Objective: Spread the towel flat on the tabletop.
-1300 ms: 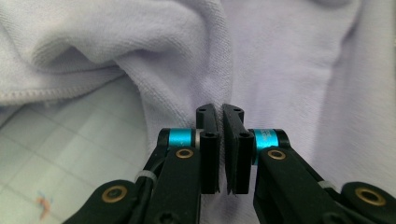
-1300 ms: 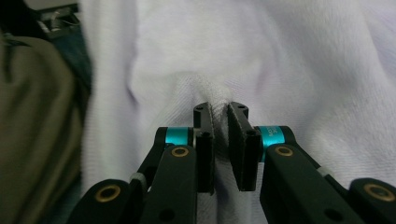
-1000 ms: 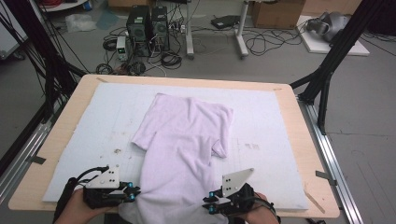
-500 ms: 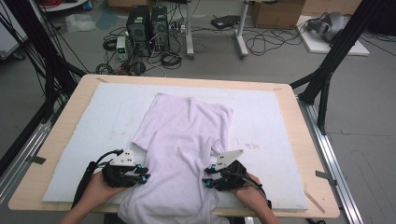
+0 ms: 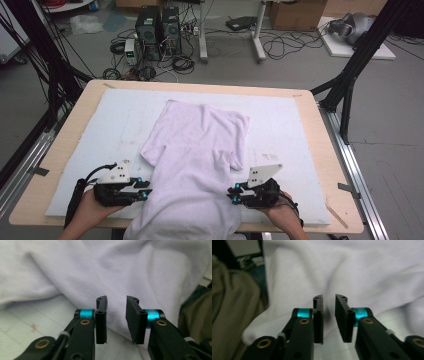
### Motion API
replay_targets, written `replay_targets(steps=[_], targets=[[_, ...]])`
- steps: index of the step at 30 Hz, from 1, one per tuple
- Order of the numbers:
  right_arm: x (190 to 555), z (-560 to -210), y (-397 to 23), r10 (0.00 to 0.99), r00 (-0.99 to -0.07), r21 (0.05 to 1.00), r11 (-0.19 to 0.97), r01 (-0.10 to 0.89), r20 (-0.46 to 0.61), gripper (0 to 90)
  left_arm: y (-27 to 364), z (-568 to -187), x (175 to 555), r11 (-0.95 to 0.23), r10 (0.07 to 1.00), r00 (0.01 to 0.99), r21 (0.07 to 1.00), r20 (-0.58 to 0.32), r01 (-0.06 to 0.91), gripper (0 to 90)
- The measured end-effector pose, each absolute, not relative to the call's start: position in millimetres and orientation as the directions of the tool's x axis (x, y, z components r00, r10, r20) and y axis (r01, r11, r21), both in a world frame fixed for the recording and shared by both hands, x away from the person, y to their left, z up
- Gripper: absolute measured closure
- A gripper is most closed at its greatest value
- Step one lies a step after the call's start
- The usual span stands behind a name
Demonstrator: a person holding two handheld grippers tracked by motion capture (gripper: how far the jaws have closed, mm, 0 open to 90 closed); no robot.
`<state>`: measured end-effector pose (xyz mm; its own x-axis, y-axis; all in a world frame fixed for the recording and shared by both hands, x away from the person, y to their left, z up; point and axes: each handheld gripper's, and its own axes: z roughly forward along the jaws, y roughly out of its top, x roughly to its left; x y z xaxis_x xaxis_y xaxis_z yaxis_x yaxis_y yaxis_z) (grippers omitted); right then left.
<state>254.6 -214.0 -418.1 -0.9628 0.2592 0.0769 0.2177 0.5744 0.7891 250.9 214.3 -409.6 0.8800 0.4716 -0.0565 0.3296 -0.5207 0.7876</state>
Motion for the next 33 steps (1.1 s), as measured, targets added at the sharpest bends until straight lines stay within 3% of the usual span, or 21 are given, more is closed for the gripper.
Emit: replay_targets(steps=[3,6,9,13,18,20,21,22,33], targets=[[266.6,-415.9,-213.1,0.300,-0.952,0.802,0.554,0.223,0.057,73.1,213.2,-408.0,268.1,-0.501,0.508,0.861,0.799,-0.040,0.332,69.8],[278.6,-420.6,-205.5,0.318,-0.948,0.779,0.587,0.222,0.030,71.5,210.2,-412.3,287.9,-0.495,0.548,0.836,0.796,-0.025,0.348,80.9],[285.2,-425.5,-199.6,0.317,-0.948,0.764,0.605,0.225,0.028,70.1,205.2,-420.7,304.0,-0.505,0.574,0.819,0.778,-0.021,0.374,83.1],[287.5,-428.7,-195.9,0.307,-0.951,0.751,0.623,0.220,0.025,68.9,196.2,-432.9,318.4,-0.539,0.603,0.798,0.738,0.002,0.406,77.4],[289.6,-436.9,-189.0,0.288,-0.957,0.728,0.648,0.224,0.038,64.0,193.6,-439.5,326.5,-0.527,0.615,0.788,0.725,-0.035,0.444,67.1],[291.1,-439.8,-186.7,0.282,-0.959,0.724,0.652,0.223,0.042,63.3,194.2,-439.4,326.1,-0.533,0.608,0.793,0.724,-0.032,0.438,72.3],[291.9,-441.3,-185.3,0.279,-0.959,0.722,0.654,0.224,0.045,63.3,195.1,-439.3,326.5,-0.536,0.600,0.799,0.723,-0.037,0.436,82.5],[292.6,-442.1,-184.7,0.278,-0.960,0.723,0.654,0.223,0.044,63.4,195.3,-439.3,326.6,-0.535,0.599,0.800,0.723,-0.040,0.437,87.0],[291.1,-442.1,-184.7,0.283,-0.959,0.720,0.657,0.222,0.038,63.6,238.5,-412.6,318.0,-0.510,0.645,0.764,0.750,0.010,0.421,88.6]])
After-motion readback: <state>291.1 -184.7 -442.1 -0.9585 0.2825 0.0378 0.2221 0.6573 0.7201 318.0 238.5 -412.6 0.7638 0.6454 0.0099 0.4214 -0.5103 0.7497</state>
